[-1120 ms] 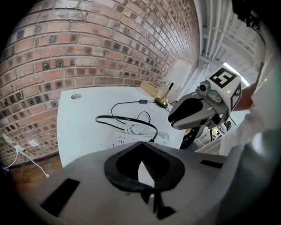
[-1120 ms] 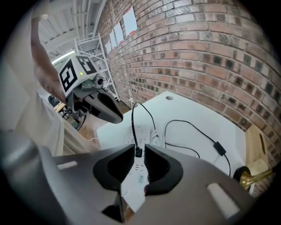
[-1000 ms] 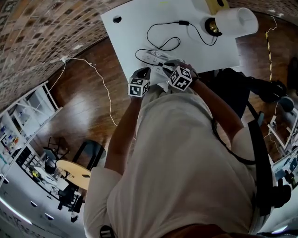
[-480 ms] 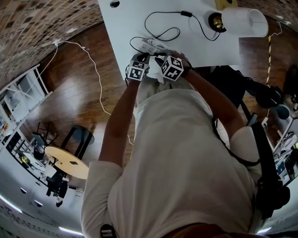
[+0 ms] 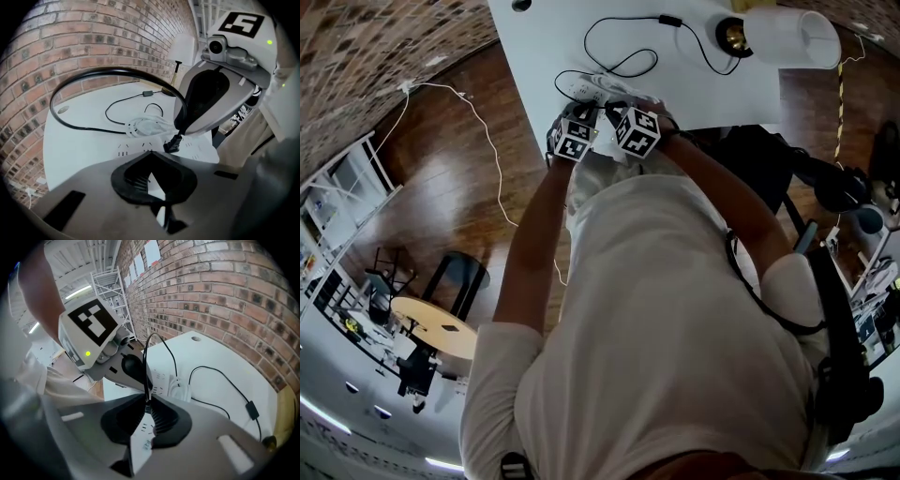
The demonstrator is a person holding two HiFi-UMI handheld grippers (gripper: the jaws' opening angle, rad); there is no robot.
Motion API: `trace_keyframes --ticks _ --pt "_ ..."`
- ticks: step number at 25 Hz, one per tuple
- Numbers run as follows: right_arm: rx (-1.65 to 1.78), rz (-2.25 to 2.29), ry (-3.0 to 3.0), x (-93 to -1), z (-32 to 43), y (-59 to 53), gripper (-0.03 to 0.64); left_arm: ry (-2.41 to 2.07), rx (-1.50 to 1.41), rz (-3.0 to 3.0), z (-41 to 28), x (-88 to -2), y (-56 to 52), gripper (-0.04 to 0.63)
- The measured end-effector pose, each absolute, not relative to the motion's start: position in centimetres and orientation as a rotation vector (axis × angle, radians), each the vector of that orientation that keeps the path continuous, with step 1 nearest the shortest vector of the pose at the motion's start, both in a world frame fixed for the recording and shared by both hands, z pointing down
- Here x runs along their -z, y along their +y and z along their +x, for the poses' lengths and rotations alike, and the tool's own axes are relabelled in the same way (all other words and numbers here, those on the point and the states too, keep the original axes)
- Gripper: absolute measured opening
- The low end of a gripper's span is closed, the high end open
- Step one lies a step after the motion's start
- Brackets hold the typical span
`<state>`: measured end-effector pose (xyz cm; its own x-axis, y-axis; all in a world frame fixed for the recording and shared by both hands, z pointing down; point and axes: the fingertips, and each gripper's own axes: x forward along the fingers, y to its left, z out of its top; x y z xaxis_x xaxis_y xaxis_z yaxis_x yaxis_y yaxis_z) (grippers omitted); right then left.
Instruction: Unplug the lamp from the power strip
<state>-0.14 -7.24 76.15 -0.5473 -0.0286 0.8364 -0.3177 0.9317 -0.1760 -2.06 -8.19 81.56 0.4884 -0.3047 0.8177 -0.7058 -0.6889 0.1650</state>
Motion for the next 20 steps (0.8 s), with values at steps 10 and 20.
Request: trace_keyframes --ticks 10,20 --pt "-0.433 0.306 -2.121 -76.33 -0.13 -7.24 0.018 -0.823 -1.212 2.403 -1.69 -81.6 -7.92 -0.006" --pt "-0.416 0.343 -2.123 -76.22 -0.02 -7.24 0.014 -0.863 -1.309 2.418 -1.63 -81.74 -7.97 -0.008"
